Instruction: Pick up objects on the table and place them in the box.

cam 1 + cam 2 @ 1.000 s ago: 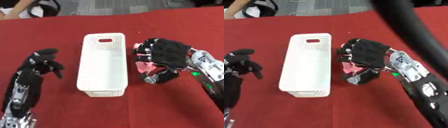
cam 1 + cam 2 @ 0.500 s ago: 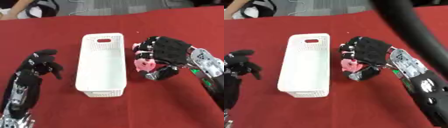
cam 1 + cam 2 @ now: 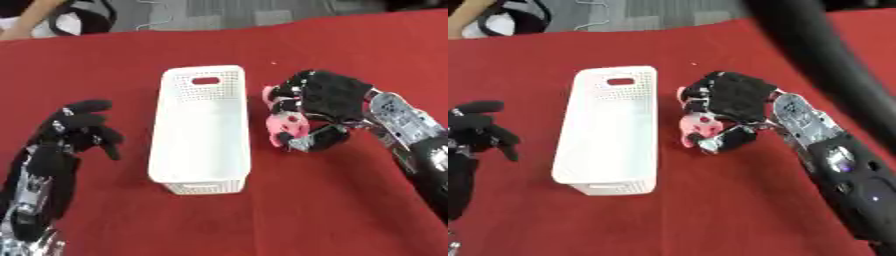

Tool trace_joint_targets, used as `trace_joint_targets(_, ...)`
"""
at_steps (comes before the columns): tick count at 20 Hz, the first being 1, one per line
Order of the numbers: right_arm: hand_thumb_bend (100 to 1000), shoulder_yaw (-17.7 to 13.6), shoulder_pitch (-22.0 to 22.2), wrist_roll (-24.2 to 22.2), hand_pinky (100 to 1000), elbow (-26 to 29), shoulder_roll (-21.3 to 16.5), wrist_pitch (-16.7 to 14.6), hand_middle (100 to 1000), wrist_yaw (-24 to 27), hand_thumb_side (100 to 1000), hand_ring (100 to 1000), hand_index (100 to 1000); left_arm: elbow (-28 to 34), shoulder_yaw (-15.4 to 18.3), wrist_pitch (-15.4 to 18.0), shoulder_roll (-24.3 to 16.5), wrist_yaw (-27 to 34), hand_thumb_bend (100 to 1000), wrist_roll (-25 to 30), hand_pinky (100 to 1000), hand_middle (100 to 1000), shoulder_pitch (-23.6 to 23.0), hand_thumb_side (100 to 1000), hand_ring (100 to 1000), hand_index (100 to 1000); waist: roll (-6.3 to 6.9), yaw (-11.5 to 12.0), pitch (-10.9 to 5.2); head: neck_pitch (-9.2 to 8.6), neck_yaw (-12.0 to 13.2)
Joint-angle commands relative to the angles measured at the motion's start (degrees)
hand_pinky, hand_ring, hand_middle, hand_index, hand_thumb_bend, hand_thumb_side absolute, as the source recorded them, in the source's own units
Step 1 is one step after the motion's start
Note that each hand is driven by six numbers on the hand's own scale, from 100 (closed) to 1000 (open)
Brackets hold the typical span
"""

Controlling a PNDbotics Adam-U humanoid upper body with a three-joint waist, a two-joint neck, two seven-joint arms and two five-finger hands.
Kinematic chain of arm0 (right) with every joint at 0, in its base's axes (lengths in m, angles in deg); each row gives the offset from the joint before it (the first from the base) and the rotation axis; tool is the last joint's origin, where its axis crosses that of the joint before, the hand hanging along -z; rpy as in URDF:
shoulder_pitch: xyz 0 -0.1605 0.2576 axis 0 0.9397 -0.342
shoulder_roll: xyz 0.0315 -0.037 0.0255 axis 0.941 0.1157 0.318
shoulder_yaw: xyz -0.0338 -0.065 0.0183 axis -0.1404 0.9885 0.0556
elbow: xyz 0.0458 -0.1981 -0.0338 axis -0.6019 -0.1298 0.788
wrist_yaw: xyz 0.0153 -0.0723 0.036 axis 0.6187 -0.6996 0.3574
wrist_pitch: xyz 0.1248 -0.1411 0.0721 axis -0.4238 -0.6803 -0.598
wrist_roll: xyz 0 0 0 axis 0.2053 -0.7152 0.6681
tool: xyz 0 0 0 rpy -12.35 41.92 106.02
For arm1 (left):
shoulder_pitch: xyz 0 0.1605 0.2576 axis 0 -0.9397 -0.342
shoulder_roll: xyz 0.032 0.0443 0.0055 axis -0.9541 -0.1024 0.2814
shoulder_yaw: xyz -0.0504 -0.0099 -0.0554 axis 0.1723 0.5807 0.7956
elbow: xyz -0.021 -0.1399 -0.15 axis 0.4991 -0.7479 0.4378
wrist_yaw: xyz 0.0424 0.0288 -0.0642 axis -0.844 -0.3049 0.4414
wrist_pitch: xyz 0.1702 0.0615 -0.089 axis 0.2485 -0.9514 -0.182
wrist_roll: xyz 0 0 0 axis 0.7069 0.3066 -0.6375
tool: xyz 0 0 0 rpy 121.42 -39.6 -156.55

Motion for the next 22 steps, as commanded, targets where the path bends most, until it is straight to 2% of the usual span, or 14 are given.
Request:
trace_joint_targets(1,224,-0.9,-1.4,0.9,575,-1.4,0.4,-0.1,750,-1.1,733,676,729,1.1,-0.1,0.1,-0.4,0.5,100,0.5,368,757,0.7,937,562,739,0.09,0.3,-0.64,-0.82,-1.0)
trace_joint_targets(10,218,-1.8,-2.1,2.2,570,-7.7,2.8,0.1,744,-4.9,708,676,721,1.1,-0.6,0.2,0.1,1.2,100,1.5,368,758,1.8,938,562,739,0.36,2.0,0.61,-1.32,-2.0)
trace_joint_targets(11,219,-1.9,-2.1,2.6,524,-7.9,2.8,0.1,704,-5.0,688,625,695,1.1,-0.6,0.3,0.1,1.3,100,1.5,368,759,1.9,939,562,739,0.39,2.1,0.75,-1.30,-2.1)
trace_joint_targets(12,219,-2.0,-2.0,3.3,524,-8.0,2.9,0.0,704,-4.8,688,625,695,1.1,-0.6,0.3,0.2,1.3,100,1.5,368,759,1.9,939,562,739,0.43,2.2,0.91,-1.27,-2.1)
trace_joint_targets(13,204,-2.0,-1.9,4.2,280,-8.1,3.0,-0.3,520,-4.3,660,439,553,1.1,-0.6,0.3,0.2,1.4,100,1.6,368,759,2.0,939,562,739,0.48,2.2,1.05,-1.24,-2.1)
trace_joint_targets(14,206,-2.0,-1.8,5.4,349,-8.1,3.0,-0.7,541,-3.6,662,476,572,1.1,-0.6,0.3,0.3,1.4,100,1.6,368,759,2.0,939,562,739,0.52,2.2,1.16,-1.21,-2.2)
trace_joint_targets(15,204,-2.1,-1.7,6.7,100,-8.2,3.0,-1.1,310,-3.0,651,248,368,1.1,-0.6,0.3,0.3,1.4,100,1.6,368,760,2.0,938,562,739,0.56,2.2,1.25,-1.19,-2.2)
trace_joint_targets(16,195,-2.1,-1.5,8.1,100,-8.3,3.0,-1.5,275,-2.5,658,215,338,1.1,-0.6,0.3,0.3,1.4,100,1.6,368,760,2.0,940,562,739,0.61,2.2,1.33,-1.18,-2.2)
trace_joint_targets(17,183,-2.1,-1.4,9.5,100,-8.4,2.9,-1.8,158,-2.2,669,102,235,1.1,-0.6,0.3,0.3,1.4,100,1.6,368,761,2.0,940,562,739,0.64,2.2,1.38,-1.16,-2.2)
trace_joint_targets(18,190,-2.2,-1.3,11.0,100,-8.5,2.8,-1.9,205,-2.3,664,149,278,1.1,-0.6,0.3,0.3,1.4,100,1.7,368,760,2.0,951,562,739,0.66,2.2,1.40,-1.14,-2.2)
trace_joint_targets(19,197,-2.2,-1.2,12.4,100,-8.5,2.6,-2.0,100,-2.5,703,100,160,1.1,-0.6,0.3,0.3,1.4,100,1.7,369,762,2.0,940,562,739,0.68,2.2,1.41,-1.13,-2.2)
trace_joint_targets(22,122,-2.1,-0.9,16.4,100,-8.5,2.2,-1.9,100,-4.1,789,100,135,1.1,-0.5,0.2,0.3,1.4,100,1.7,369,763,1.9,939,563,739,0.70,2.1,1.31,-1.11,-2.2)
